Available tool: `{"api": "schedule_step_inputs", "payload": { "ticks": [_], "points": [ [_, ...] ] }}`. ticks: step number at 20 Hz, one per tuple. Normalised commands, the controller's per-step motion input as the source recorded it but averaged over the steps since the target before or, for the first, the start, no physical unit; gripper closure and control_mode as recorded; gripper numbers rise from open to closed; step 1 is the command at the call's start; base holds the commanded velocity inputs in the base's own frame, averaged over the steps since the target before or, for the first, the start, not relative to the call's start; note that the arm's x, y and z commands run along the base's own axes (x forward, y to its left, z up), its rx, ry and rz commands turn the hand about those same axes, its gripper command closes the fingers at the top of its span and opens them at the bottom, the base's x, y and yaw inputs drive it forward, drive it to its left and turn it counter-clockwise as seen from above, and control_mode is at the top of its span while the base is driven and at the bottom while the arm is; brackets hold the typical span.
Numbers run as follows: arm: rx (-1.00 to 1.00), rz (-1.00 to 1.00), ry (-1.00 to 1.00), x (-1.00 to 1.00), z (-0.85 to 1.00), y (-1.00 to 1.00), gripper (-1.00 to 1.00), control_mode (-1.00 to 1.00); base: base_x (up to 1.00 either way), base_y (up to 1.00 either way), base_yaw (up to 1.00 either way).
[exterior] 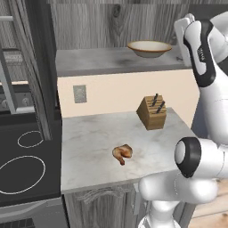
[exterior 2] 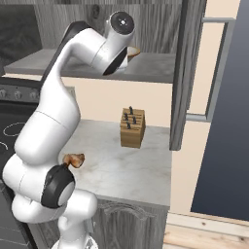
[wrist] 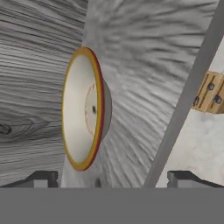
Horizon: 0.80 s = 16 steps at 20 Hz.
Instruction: Retrieve the bowl from the cabinet, then place the raw meat into the bowl to avoid contamination.
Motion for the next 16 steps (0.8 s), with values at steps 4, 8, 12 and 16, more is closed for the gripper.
{"api": "schedule_step_inputs", "payload": {
  "ticks": [4, 8, 12, 16],
  "points": [
    [0.03, 0.04, 0.00, 0.30, -0.01, 0.07, -1.00, -1.00, 0.00, 0.00, 0.00],
    [0.02, 0.02, 0.04, 0.19, -0.09, 0.04, -1.00, -1.00, 0.00, 0.00, 0.00],
    [0.00, 0.00, 0.02, 0.10, -0.10, 0.00, -1.00, -1.00, 0.00, 0.00, 0.00],
    [0.00, 0.00, 0.00, 0.23, -0.04, 0.00, -1.00, -1.00, 0.00, 0.00, 0.00]
  ]
}}
